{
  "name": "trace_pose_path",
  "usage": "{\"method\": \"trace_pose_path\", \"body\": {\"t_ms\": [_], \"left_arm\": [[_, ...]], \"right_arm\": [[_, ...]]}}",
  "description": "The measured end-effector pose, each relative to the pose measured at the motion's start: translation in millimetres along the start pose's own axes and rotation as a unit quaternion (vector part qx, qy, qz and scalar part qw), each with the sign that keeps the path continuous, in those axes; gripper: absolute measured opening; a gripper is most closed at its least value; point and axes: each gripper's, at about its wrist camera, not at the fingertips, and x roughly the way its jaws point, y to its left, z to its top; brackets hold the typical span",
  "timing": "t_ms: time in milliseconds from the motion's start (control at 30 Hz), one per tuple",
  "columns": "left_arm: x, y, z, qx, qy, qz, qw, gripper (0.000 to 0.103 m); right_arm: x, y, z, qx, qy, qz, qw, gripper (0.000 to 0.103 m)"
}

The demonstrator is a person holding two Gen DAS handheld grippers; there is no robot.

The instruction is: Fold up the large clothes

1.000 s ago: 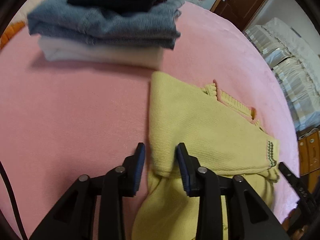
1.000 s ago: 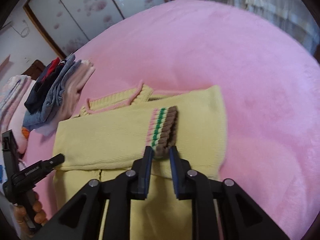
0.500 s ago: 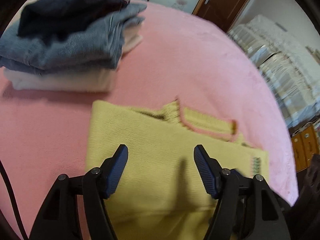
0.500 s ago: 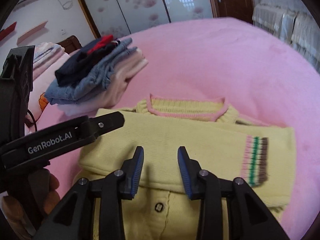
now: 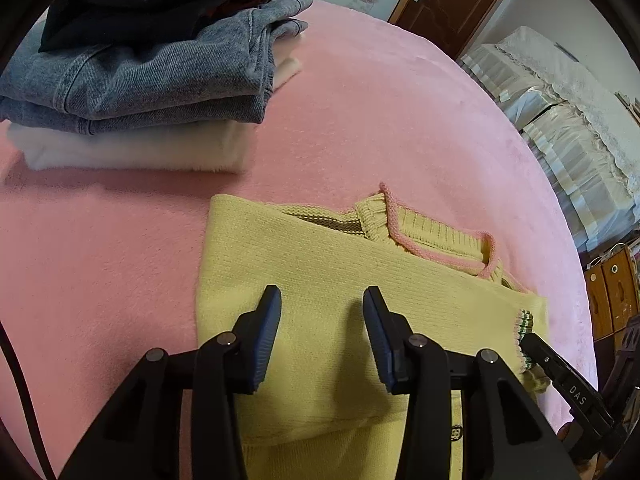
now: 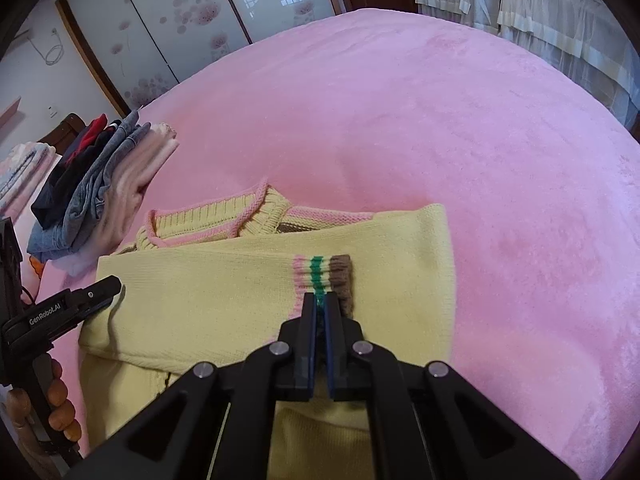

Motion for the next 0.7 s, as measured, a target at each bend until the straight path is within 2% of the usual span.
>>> {"method": "trace_pose_path", "body": {"t_ms": [67, 233, 300, 400, 467, 533, 700], "left_arm": [[-7.7, -4.6, 0.3, 0.002, -0.001, 0.004, 1.0000, 0.042], [-43.5, -13.2, -1.0, 0.010, -0.021, -0.002, 0.9997, 0.059], [-60.3, -18.9, -3.7, 0.016, -0.031, -0.003, 0.9994, 0.063], [-86.8, -29.4, -8.9, 0.024, -0.047, 0.013, 0.9985, 0.070], [-105.0, -33.5, -14.6, 0.028, -0.055, 0.026, 0.9977, 0.071], [-123.6, -33.2, -22.4, 0.030, -0.060, 0.033, 0.9972, 0.074], [-166.0, -35.3, -43.6, 0.026, -0.065, 0.048, 0.9964, 0.078]], "right_arm": [[-2.0, 1.7, 1.0, 0.006, 0.003, 0.002, 1.000, 0.006], [-17.8, 1.8, -0.5, 0.016, 0.001, 0.012, 1.000, 0.006], [-31.0, 1.9, -1.3, 0.018, -0.004, 0.020, 1.000, 0.006], [-49.9, 3.1, -3.4, 0.020, -0.012, 0.030, 0.999, 0.007], [-65.4, 4.9, -5.2, 0.025, -0.020, 0.039, 0.999, 0.013], [-81.7, 5.6, -8.2, 0.025, -0.030, 0.043, 0.998, 0.026], [-122.3, 14.3, -15.9, 0.011, -0.057, 0.051, 0.997, 0.028]]}}
